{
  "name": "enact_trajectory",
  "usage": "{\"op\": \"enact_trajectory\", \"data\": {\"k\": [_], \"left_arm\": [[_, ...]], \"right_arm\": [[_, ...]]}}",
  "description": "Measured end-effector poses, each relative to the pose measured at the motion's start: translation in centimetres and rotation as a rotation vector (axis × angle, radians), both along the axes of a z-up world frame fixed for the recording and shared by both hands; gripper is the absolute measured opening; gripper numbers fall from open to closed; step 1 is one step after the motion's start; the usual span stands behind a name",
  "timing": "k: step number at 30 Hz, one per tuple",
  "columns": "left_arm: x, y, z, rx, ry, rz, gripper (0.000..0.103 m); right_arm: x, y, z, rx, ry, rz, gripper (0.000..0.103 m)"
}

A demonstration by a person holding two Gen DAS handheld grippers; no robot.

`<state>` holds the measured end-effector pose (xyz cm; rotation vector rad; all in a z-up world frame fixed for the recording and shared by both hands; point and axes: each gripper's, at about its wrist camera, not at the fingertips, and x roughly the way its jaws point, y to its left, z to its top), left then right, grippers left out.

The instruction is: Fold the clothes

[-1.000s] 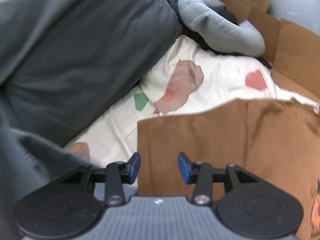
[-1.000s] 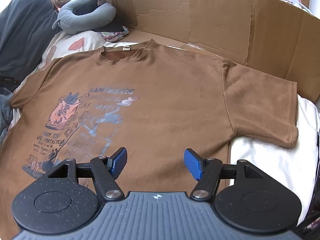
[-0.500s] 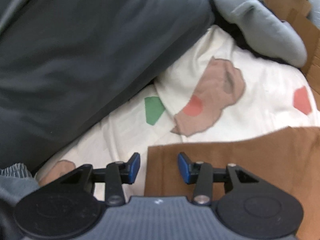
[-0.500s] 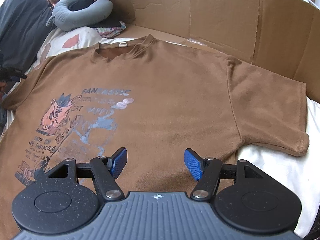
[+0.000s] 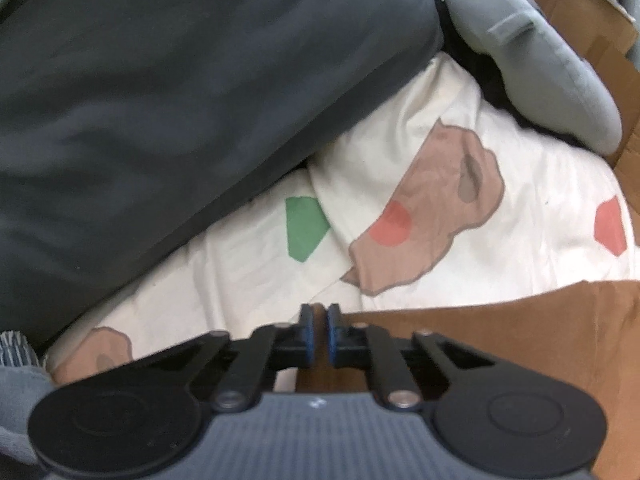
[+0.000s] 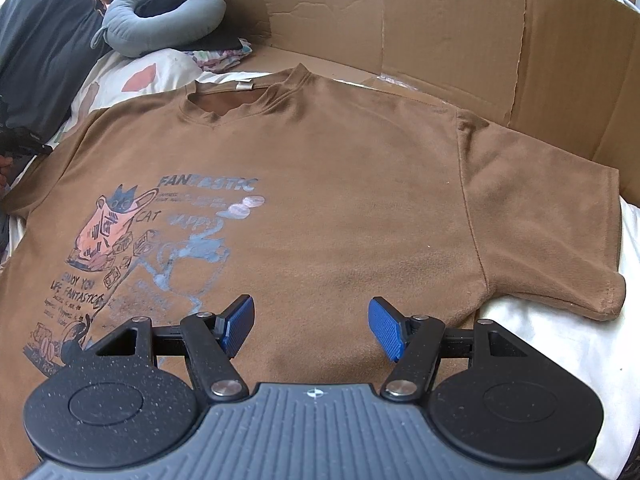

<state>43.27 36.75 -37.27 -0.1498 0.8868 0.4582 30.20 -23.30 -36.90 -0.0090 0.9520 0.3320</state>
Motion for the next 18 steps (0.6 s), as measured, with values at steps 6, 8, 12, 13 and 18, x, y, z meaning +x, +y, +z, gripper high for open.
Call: {"op": "enact_trajectory", "data": {"k": [6,8,12,13,18], "left_arm": [[-0.2,0.4,0.1,0.04,-0.002,0.03,0.005],[-0.1,0.3,-0.4,0.058,0.018,0.025,0.005],[0.2,0.2,-0.8,0.066,0.051,0.034,0.007],[0.2,0.2,-0.8,0.07,0.059,0.035,0.011],[0.1,0.0,0.9,0.099,0.043,0.058,0.02]], "right_arm": [[-0.1,-0.2,0.1,0.004,-0.003,-0.005,0.069],[-0.2,-0.4,0.0,0.006,0.0,-0.012,0.069],[-0.3,-0.7,-0.2,0.009,0.008,-0.022,0.069],[-0.3,-0.8,-0.2,0.01,0.008,-0.023,0.069],[-0.4,-1.0,0.0,0.012,-0.002,-0.025,0.069]]}}
